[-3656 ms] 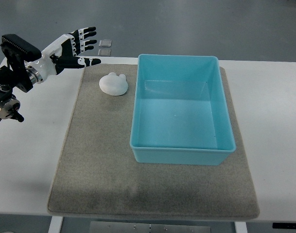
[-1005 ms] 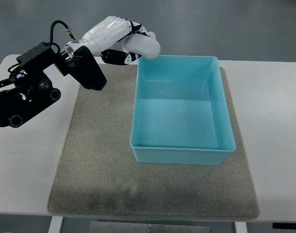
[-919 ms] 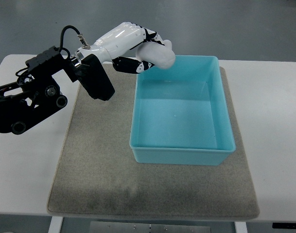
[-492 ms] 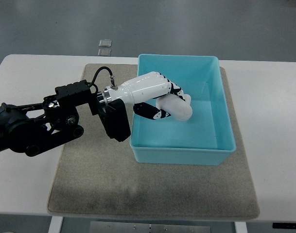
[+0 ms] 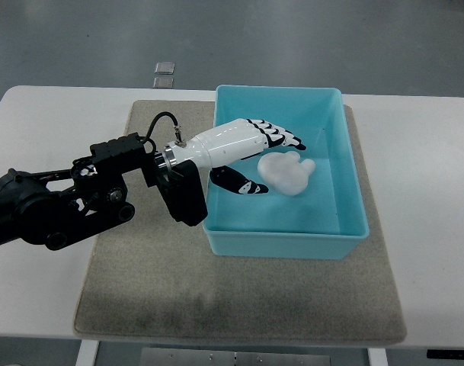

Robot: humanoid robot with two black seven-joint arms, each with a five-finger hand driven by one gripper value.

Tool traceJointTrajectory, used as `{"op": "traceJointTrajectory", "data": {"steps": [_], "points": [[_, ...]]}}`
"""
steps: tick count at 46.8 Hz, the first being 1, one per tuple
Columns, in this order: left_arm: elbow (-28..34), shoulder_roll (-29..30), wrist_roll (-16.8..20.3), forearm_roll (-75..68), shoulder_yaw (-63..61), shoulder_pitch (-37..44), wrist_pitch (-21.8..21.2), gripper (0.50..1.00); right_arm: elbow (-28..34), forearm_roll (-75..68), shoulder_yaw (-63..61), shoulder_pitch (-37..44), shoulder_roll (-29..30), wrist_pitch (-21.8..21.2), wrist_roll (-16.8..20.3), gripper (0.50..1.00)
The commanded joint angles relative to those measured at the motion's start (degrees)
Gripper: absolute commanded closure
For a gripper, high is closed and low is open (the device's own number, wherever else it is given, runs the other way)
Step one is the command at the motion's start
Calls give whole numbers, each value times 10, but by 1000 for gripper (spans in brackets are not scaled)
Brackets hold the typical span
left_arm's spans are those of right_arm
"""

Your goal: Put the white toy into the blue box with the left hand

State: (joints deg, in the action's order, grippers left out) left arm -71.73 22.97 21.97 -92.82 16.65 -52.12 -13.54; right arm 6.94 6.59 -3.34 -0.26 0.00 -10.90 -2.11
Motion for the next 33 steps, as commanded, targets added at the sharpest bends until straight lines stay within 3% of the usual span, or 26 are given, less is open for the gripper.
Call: {"op": "traceJointTrajectory", "data": {"steps": [1,14,19,33], "points": [[-1,0,0,0,3,5,-1,559,0,0,0,0,0,0,0,564],[0,0,0,94,16,5,-58,536,0,0,0,0,0,0,0,564],[10,0,0,215,48,4,-74,534,0,0,0,0,0,0,0,564],[41,14,-2,696,131,4,-66,506,0,0,0,0,0,0,0,564]]}}
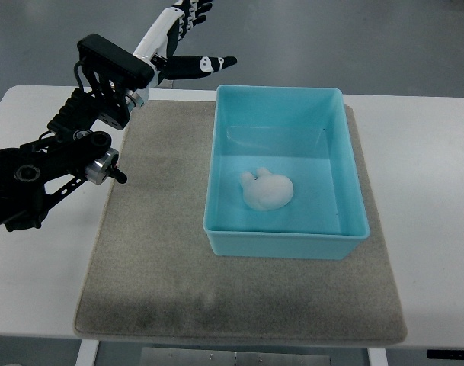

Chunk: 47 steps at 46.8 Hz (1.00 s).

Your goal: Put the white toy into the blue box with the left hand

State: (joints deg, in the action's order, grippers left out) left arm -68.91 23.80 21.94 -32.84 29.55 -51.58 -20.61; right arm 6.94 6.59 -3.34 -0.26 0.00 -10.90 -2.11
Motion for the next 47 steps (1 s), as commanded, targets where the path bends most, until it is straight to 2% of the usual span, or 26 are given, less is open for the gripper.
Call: {"op": "traceJointTrajectory", "data": {"steps": [1,12,17,26,33,38,47], "points": [[16,10,-2,115,2,-3,7,506,0,0,0,0,0,0,0,564],[56,19,-3,189,4,1,7,506,0,0,0,0,0,0,0,564],[81,18,-3,269,9,1,11,504,0,0,0,0,0,0,0,564],[126,17,-3,414,16,14,110,504,0,0,0,0,0,0,0,564],[170,12,-4,423,17,19,125,504,0,0,0,0,0,0,0,564],[172,12,-6,444,24,34,143,504,0,0,0,0,0,0,0,564],[170,11,-8,575,32,48,175,504,0,0,0,0,0,0,0,564]]}}
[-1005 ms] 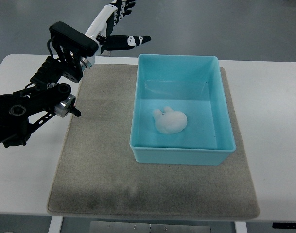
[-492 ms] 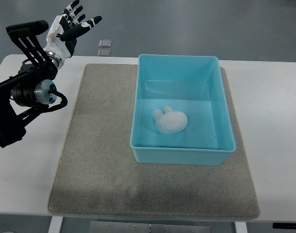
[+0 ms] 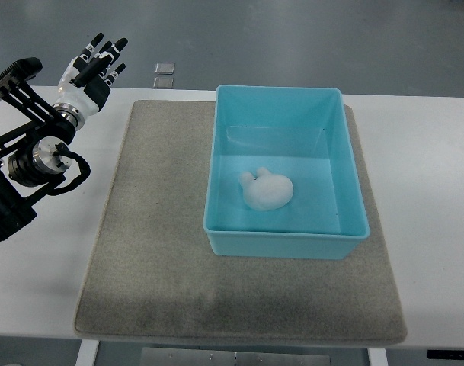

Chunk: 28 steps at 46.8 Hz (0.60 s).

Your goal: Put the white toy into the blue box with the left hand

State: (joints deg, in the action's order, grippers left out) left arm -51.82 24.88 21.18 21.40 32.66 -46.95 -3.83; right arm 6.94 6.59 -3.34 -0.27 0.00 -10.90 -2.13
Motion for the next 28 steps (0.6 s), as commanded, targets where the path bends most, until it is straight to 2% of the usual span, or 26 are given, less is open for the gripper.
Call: {"op": "traceJointTrajectory", "data": {"steps": [1,12,28], "points": [[-1,0,0,37,1,3,9,504,0,0,0,0,0,0,0,564],[-10,0,0,43,20,32,55,504,0,0,0,0,0,0,0,564],[-11,-9,2,41,35,56,87,504,0,0,0,0,0,0,0,564]]}}
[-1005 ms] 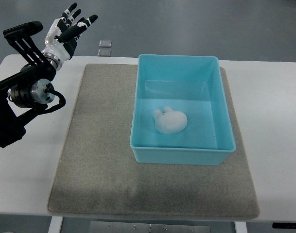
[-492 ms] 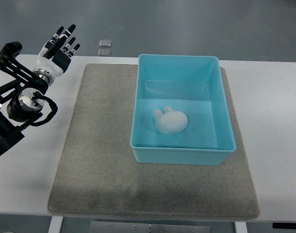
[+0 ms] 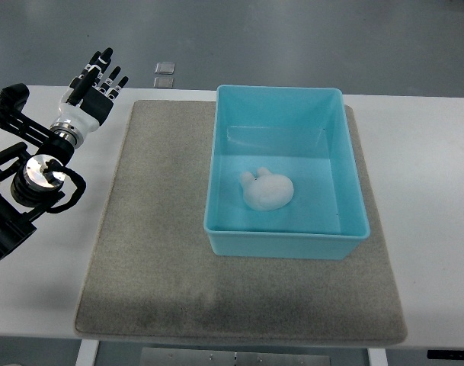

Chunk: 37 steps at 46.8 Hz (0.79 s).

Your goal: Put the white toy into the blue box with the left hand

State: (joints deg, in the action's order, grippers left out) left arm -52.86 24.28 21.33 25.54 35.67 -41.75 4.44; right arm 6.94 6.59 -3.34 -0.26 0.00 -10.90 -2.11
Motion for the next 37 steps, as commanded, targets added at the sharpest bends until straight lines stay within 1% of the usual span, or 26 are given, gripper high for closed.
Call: {"op": "traceJointTrajectory", "data": {"steps": [1,6,16,37], "points": [[0,-3,0,-1,7,5,5,504,0,0,0,0,0,0,-1,564],[0,-5,0,-1,13,15,11,504,0,0,0,0,0,0,-1,564],[0,-6,0,-7,13,25,36,504,0,0,0,0,0,0,0,564],[0,-7,3,-8,20,29,52,504,0,0,0,0,0,0,0,564]]}}
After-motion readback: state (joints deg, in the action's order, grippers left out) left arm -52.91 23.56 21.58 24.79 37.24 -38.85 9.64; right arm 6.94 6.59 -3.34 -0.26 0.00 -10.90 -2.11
